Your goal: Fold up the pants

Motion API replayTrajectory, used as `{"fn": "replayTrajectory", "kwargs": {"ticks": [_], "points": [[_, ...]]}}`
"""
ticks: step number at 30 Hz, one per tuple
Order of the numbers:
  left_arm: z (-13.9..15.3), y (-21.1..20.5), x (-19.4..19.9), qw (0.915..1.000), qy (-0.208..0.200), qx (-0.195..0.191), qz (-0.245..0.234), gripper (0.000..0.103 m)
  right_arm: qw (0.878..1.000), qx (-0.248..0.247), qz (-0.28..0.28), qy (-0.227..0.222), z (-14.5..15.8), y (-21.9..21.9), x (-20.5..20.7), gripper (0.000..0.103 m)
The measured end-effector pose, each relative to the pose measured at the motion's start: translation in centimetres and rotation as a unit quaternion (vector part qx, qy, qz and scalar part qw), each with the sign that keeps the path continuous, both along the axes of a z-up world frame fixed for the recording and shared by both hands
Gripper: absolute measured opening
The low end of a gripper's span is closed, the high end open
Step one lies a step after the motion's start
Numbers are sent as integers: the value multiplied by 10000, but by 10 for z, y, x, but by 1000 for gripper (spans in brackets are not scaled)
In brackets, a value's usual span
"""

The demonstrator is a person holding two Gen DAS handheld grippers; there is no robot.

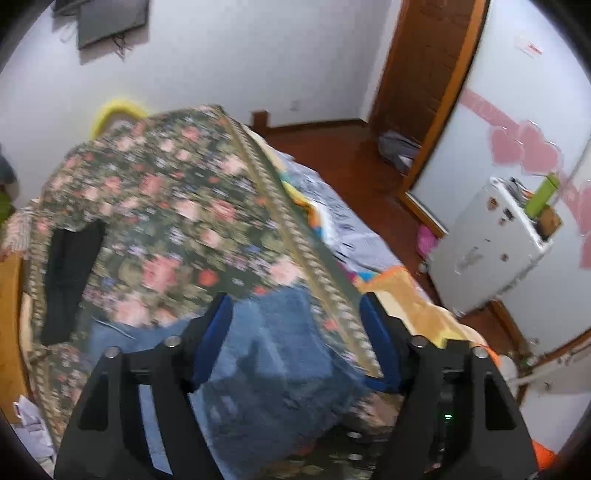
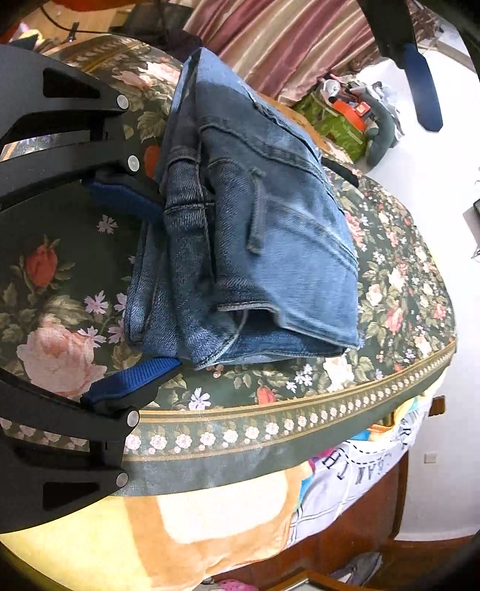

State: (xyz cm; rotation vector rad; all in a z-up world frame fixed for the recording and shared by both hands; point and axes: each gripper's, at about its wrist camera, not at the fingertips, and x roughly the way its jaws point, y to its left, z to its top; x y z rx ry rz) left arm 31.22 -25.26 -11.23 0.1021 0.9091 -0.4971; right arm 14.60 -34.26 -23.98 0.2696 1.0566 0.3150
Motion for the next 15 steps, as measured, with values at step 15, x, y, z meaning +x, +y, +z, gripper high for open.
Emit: {"fn": "replayTrajectory", "kwargs": {"ticks": [15], "points": [[-139, 115, 134, 9552, 587, 2725, 995, 86, 9995, -317, -74, -58, 5, 7, 0, 71]]}}
